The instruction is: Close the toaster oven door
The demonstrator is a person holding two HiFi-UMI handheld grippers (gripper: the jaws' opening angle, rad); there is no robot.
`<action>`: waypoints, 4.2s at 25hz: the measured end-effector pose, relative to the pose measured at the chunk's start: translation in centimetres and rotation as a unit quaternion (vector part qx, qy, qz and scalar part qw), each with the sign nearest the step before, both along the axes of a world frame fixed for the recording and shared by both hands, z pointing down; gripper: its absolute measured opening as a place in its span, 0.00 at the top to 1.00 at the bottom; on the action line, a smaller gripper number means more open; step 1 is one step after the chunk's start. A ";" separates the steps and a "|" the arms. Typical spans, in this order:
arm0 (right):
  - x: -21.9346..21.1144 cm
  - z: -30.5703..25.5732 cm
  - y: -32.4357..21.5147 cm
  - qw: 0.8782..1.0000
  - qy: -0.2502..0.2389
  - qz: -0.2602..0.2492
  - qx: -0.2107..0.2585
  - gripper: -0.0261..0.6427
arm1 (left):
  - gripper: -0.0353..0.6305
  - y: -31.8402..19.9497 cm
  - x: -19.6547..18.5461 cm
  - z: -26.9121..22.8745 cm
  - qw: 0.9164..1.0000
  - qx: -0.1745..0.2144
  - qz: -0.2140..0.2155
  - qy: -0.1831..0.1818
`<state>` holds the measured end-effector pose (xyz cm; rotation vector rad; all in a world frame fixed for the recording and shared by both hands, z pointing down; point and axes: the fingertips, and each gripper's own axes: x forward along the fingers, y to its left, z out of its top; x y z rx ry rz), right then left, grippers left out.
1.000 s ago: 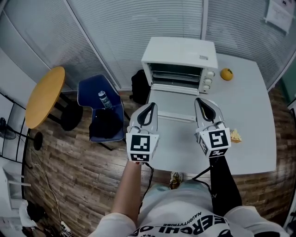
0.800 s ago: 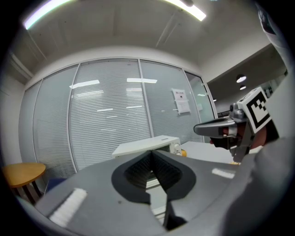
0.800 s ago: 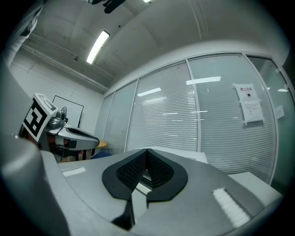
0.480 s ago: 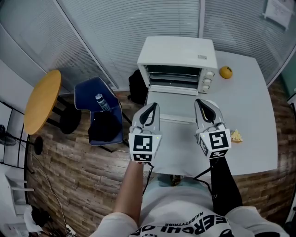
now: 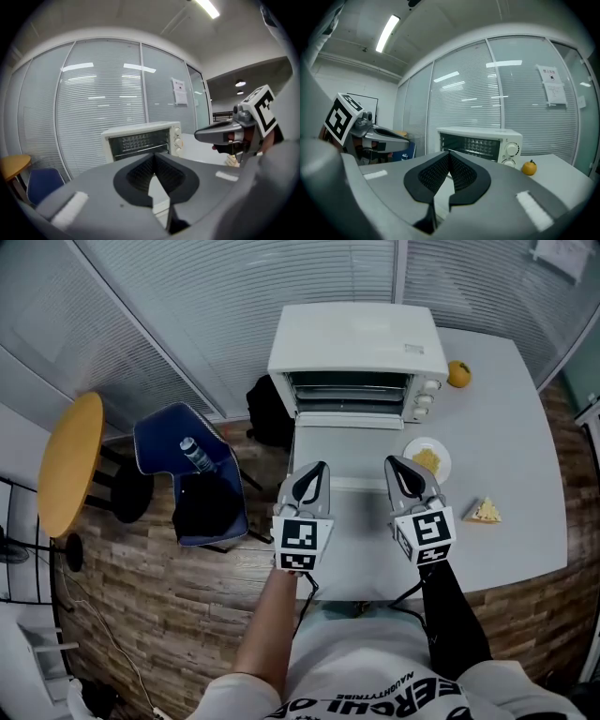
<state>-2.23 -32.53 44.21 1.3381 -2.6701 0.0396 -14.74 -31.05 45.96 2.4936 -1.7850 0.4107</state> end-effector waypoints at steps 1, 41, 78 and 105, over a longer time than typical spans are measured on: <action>-0.3 0.9 -0.1 1.000 0.005 0.003 -0.009 0.96 | 0.86 -0.3 -0.2 0.8 1.000 -0.007 0.004 0.001; 0.1 22.7 0.7 0.971 0.061 0.058 -0.225 0.96 | 0.86 -0.4 -0.2 22.0 0.978 -0.208 0.020 -0.003; 0.1 9.1 -5.2 0.988 0.034 0.131 -0.075 0.96 | 0.86 -6.9 -2.0 8.2 0.999 -0.040 0.009 0.007; -0.2 0.1 -16.0 0.991 0.053 0.122 -0.001 0.96 | 0.86 -17.7 -3.2 -0.6 1.000 0.013 -0.006 0.001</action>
